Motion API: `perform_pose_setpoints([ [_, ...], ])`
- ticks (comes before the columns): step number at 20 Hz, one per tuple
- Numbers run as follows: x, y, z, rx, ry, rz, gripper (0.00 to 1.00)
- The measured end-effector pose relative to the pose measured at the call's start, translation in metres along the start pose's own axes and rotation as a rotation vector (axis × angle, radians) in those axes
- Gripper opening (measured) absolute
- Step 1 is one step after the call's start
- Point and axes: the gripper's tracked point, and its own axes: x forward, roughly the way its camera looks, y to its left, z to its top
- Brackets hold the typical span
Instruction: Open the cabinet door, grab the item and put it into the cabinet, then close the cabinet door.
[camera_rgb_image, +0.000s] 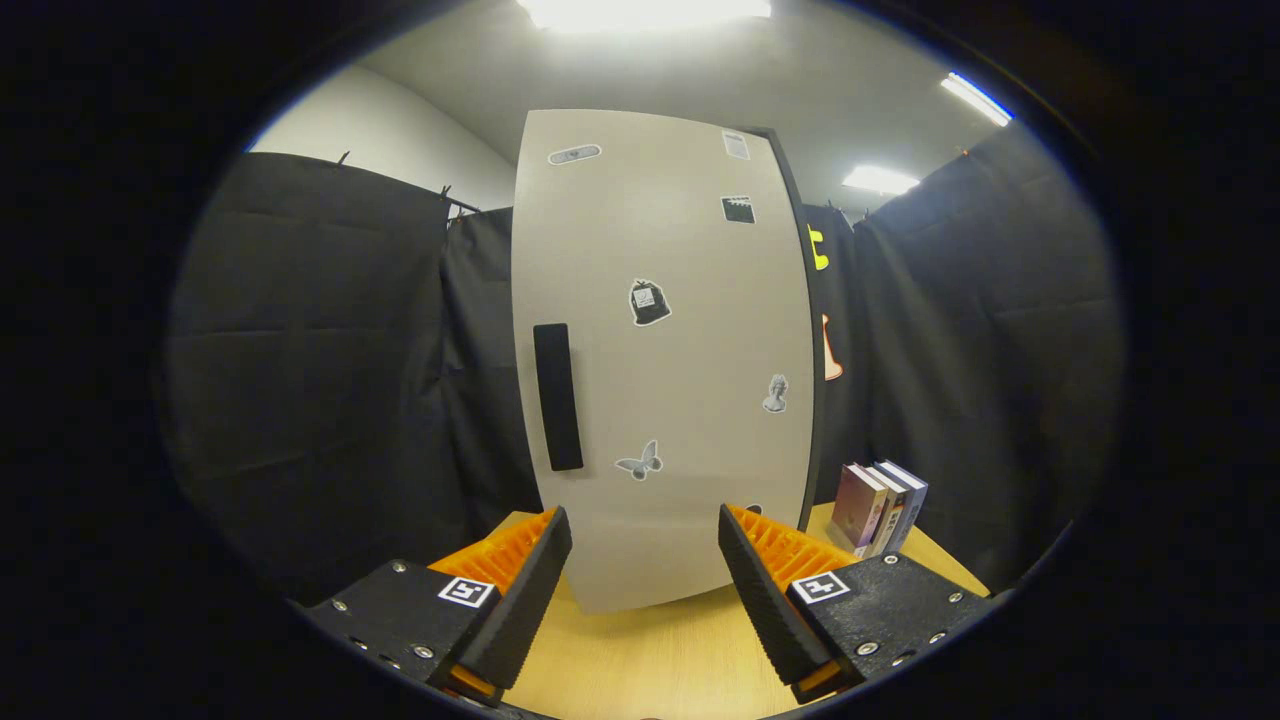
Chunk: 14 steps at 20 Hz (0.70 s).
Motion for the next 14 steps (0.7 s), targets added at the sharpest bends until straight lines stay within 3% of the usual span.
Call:
perform_pose_setpoints([
  [14,0.022,0.015,-0.003,-0.005,0.011,0.043,0.92],
])
